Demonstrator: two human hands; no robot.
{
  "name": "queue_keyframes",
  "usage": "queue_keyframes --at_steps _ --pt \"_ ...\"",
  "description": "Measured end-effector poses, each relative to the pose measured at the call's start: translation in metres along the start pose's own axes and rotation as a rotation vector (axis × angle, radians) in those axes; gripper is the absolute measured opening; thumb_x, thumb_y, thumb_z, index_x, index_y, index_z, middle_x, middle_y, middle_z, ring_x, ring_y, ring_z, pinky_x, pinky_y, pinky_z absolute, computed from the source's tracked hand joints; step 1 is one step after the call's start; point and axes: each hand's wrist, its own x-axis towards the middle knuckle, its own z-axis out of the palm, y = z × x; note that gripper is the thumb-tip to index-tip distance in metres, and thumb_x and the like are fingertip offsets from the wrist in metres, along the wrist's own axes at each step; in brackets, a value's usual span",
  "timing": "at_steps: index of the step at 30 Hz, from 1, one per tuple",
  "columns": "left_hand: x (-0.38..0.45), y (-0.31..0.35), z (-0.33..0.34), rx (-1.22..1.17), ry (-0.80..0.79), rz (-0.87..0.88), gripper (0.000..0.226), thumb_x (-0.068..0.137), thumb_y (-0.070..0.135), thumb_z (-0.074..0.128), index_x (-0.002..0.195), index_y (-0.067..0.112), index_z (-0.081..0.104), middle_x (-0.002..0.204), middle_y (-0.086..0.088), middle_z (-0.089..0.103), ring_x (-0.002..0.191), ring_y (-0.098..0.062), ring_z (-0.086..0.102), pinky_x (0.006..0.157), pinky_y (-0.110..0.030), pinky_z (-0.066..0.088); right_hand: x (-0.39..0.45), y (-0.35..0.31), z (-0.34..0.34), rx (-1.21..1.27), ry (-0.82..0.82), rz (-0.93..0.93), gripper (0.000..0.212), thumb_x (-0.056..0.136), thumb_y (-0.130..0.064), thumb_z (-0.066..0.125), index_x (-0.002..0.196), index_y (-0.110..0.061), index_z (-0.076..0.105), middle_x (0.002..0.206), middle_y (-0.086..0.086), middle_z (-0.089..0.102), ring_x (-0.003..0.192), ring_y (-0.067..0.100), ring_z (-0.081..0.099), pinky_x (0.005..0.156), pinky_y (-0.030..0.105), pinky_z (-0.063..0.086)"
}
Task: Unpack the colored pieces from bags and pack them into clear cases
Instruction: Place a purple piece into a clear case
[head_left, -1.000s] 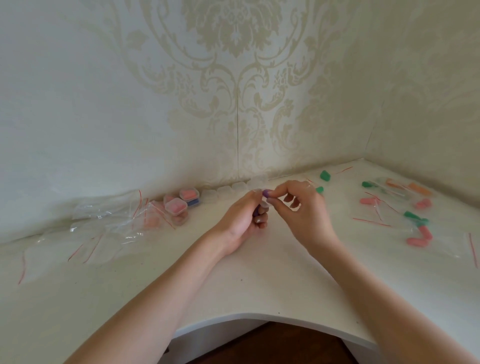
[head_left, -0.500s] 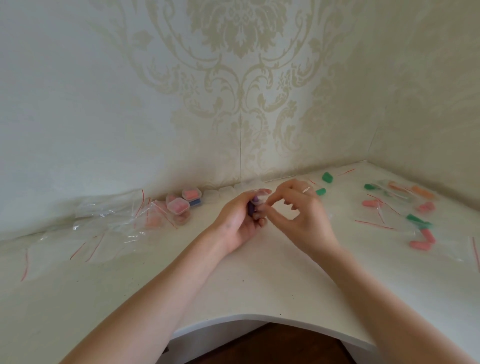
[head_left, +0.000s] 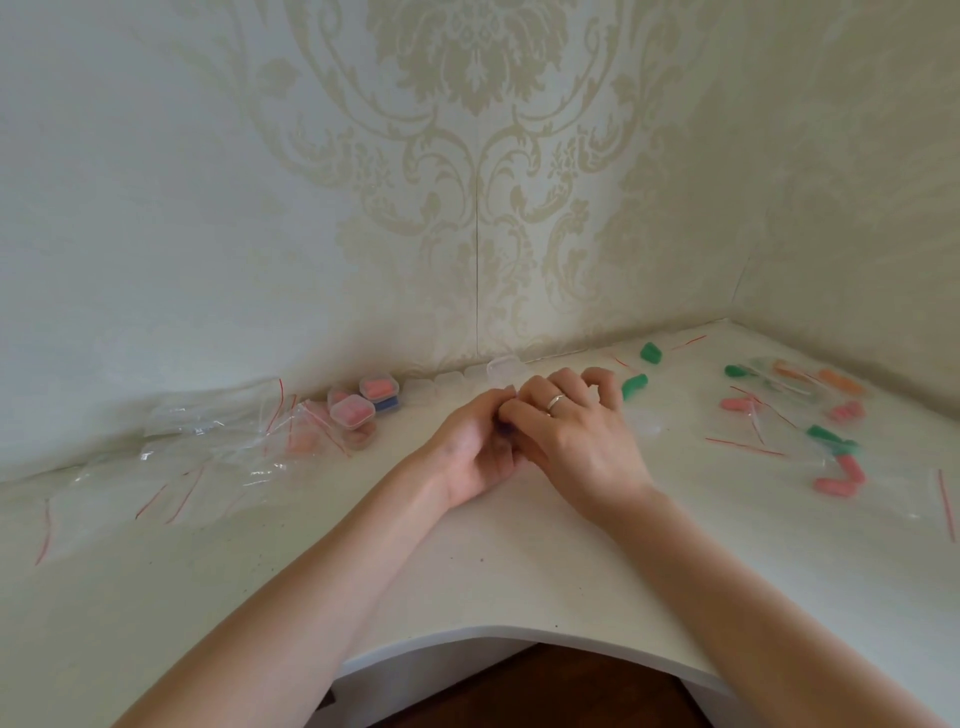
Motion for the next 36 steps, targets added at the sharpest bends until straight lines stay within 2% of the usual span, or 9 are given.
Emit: queue_keyframes --at_steps 3,6,10,13,18,22,28,33,36 --pt "-0.002 0.003 0.000 0.016 -0.039 0.018 0.027 0.097 0.009 0.035 0.078 0.008 0.054 0.063 -0.001 0.058 0.055 -0.013 0.060 0.056 -0.024 0.051 0.003 -0.001 -0.003 0.276 0.008 0.130 0.004 0.083 -0.022 0.063 0.085 -0.021 0.066 0.083 -0.007 0.061 0.080 0.017 0.052 0.076 0.028 0.035" --pt "-0.003 0.005 0.000 0.054 -0.070 0.056 0.021 0.095 0.008 0.039 0.078 0.006 0.052 0.086 -0.008 0.072 0.078 -0.022 0.070 0.079 -0.032 0.056 0.006 0.002 -0.013 0.703 0.073 0.545 0.012 0.085 -0.011 0.064 0.093 -0.019 0.066 0.083 -0.012 0.064 0.081 0.002 0.055 0.073 0.012 0.041" --pt "-0.002 0.002 0.003 0.135 -0.030 0.087 0.036 0.100 0.010 0.034 0.065 0.011 0.042 0.088 -0.012 0.072 0.081 -0.024 0.072 0.079 -0.031 0.056 0.008 0.010 -0.017 1.011 0.063 0.821 0.026 0.085 -0.001 0.061 0.096 -0.024 0.065 0.080 -0.002 0.070 0.077 0.018 0.067 0.071 0.030 0.055" --pt "-0.003 -0.001 0.003 0.197 -0.026 0.111 0.037 0.102 0.014 0.036 0.066 0.009 0.045 0.086 -0.010 0.067 0.080 -0.024 0.071 0.074 -0.031 0.058 0.008 0.010 -0.013 0.965 0.017 0.815 0.016 0.082 -0.003 0.066 0.084 -0.019 0.066 0.073 -0.008 0.069 0.073 0.016 0.064 0.065 0.029 0.049" --pt "-0.005 -0.001 0.003 0.223 -0.055 0.142 0.033 0.102 0.012 0.036 0.072 0.006 0.049 0.083 -0.012 0.062 0.084 -0.025 0.069 0.080 -0.034 0.058 0.005 0.013 -0.008 0.814 -0.054 0.789 0.010 0.080 -0.013 0.073 0.078 -0.022 0.071 0.080 -0.013 0.058 0.068 -0.002 0.046 0.063 0.009 0.036" --pt "-0.006 -0.002 0.005 0.226 -0.041 0.156 0.026 0.103 0.013 0.036 0.082 0.004 0.048 0.073 -0.010 0.063 0.073 -0.019 0.069 0.078 -0.033 0.059 0.004 0.015 -0.005 0.744 -0.133 0.769 0.008 0.081 -0.017 0.072 0.080 -0.025 0.072 0.087 -0.007 0.056 0.070 0.002 0.045 0.065 0.005 0.035" --pt "-0.002 -0.003 0.003 0.190 -0.053 0.170 0.010 0.101 0.010 0.041 0.097 0.004 0.048 0.070 -0.007 0.066 0.074 -0.017 0.070 0.073 -0.027 0.059 0.005 0.016 -0.004 0.754 -0.139 0.790 0.008 0.084 -0.016 0.068 0.078 -0.021 0.070 0.090 -0.003 0.056 0.071 0.003 0.046 0.065 0.005 0.035" --pt "0.000 -0.004 0.002 0.170 -0.044 0.146 0.020 0.103 0.017 0.038 0.101 0.000 0.049 0.084 -0.015 0.059 0.079 -0.021 0.067 0.073 -0.028 0.058 0.003 0.015 -0.003 0.716 -0.116 0.767 0.019 0.080 -0.012 0.073 0.083 -0.026 0.060 0.092 -0.008 0.052 0.070 0.003 0.045 0.066 0.005 0.035" --pt "-0.003 -0.001 0.003 0.090 -0.050 0.076 0.035 0.104 0.029 0.032 0.101 0.000 0.051 0.079 -0.016 0.065 0.074 -0.023 0.069 0.077 -0.033 0.059 0.005 0.014 -0.005 0.811 -0.078 0.818 0.024 0.085 -0.014 0.067 0.101 -0.028 0.057 0.108 -0.013 0.057 0.086 0.002 0.051 0.068 0.005 0.037"
